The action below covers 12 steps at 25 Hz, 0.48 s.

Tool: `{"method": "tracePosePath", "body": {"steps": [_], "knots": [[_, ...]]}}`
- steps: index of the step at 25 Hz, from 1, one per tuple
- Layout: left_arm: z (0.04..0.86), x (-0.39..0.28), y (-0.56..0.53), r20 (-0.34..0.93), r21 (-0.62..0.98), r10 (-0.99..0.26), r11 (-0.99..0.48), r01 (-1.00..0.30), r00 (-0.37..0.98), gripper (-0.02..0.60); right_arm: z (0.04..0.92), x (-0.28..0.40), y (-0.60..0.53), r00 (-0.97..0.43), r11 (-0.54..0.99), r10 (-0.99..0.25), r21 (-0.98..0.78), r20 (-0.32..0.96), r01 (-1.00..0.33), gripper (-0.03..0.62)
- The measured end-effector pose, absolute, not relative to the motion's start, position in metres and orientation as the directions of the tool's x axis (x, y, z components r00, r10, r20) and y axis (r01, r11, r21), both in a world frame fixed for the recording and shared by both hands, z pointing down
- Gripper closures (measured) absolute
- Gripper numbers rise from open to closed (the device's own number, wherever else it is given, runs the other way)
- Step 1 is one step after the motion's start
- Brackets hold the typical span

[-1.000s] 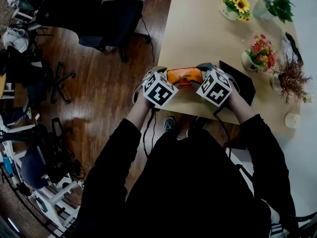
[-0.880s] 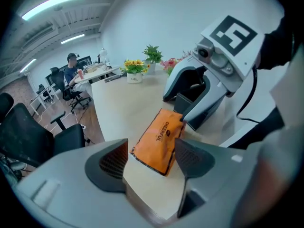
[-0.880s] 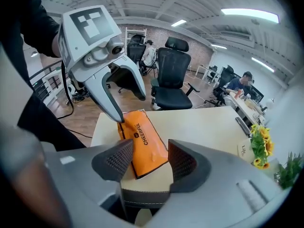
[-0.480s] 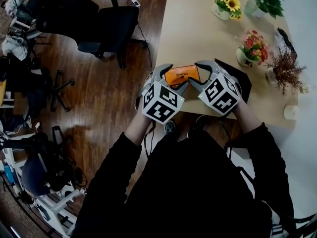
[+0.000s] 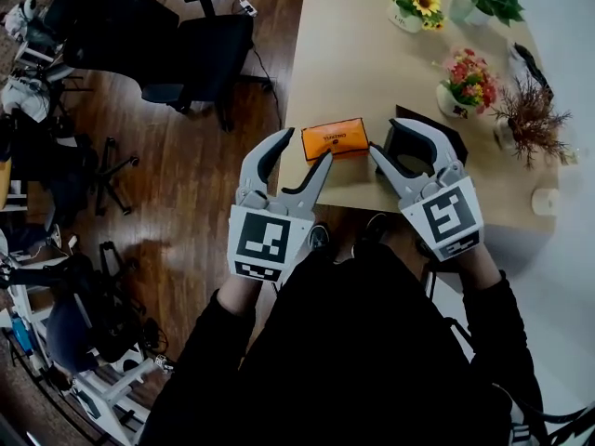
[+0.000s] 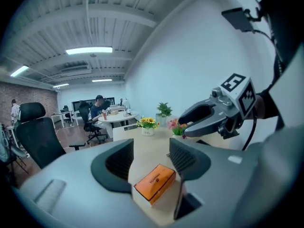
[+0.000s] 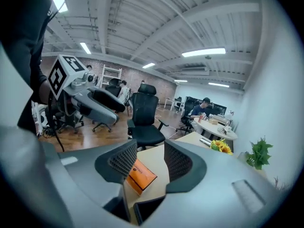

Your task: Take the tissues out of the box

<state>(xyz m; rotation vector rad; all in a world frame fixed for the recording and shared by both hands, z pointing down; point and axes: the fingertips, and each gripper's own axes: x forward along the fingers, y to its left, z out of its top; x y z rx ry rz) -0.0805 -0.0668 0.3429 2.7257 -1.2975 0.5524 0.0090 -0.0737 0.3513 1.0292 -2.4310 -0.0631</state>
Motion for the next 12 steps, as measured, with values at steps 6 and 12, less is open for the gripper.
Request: {"method": "tracePosePath", "body": {"steps": [6,12], "knots": [[0.320,-0.102,-0.042,0.235,-0.028,-0.812,-0.555,-0.831,0.535,0.413,0.309,0.036,-0.053,-0.582,0.629,-0.769,0.150,0.264,-0.763,0.467],[0.312,-0.120,-0.031,0.193,0.006,-0.856,-0.488,-0.873,0.480,0.519,0.314,0.060,-0.043,-0.537,0.573,-0.809,0.113,0.240,-0.812,0.583]]}}
